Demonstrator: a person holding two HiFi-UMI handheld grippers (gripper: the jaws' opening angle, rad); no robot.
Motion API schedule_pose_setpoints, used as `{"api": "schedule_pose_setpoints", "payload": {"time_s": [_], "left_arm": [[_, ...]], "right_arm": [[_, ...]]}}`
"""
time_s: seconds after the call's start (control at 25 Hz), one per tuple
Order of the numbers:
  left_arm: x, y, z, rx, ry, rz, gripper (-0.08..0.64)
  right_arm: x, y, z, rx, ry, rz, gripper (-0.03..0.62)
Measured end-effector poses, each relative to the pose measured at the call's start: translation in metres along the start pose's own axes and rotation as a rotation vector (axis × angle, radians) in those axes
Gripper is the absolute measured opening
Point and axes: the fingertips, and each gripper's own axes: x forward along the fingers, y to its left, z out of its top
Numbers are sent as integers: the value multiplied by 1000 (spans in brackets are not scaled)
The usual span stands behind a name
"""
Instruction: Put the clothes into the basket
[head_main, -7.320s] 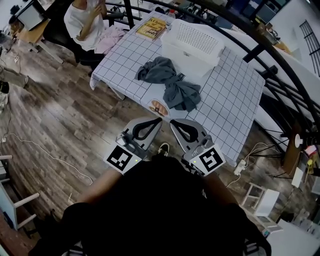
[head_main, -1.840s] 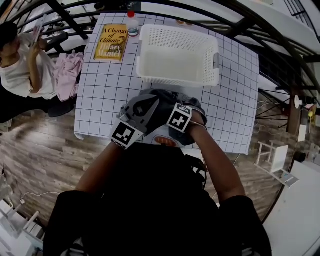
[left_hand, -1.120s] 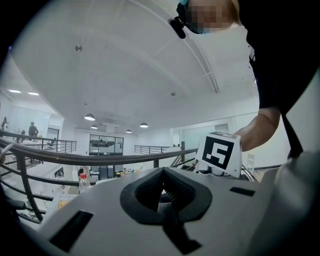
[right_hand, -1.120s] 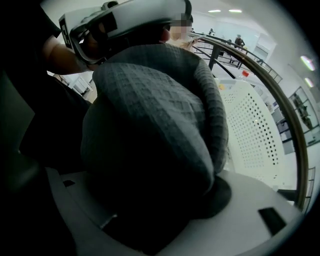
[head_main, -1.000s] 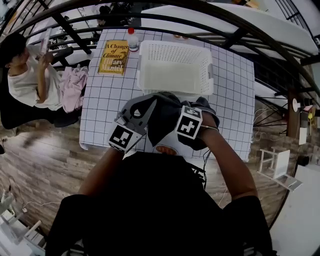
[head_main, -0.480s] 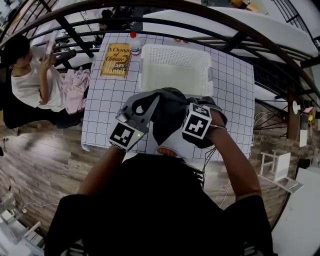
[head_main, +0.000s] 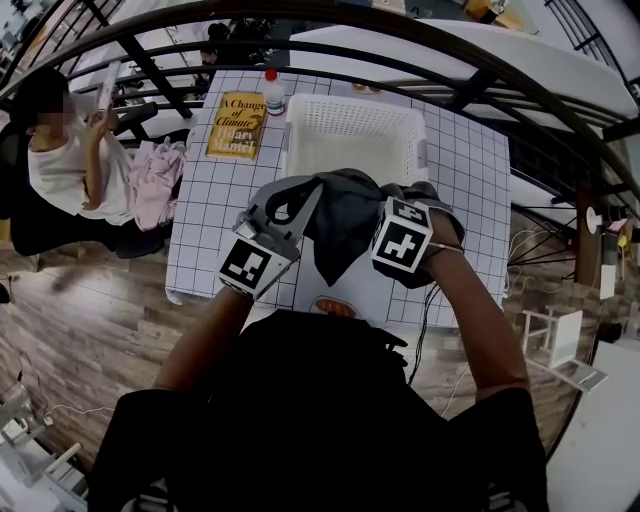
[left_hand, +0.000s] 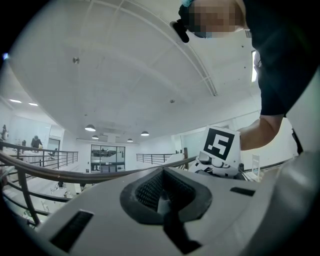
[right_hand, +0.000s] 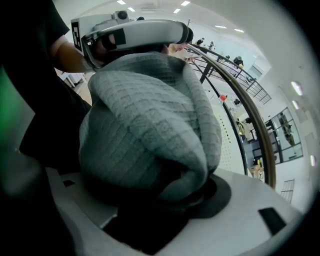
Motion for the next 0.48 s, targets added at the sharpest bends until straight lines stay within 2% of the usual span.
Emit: {"api": "schedule_pose_setpoints", "payload": {"time_s": [0.48], "left_arm": [[13, 23, 24, 37, -31, 33, -2]], "right_arm": [[-30, -52, 8, -32, 1, -90, 333]]}}
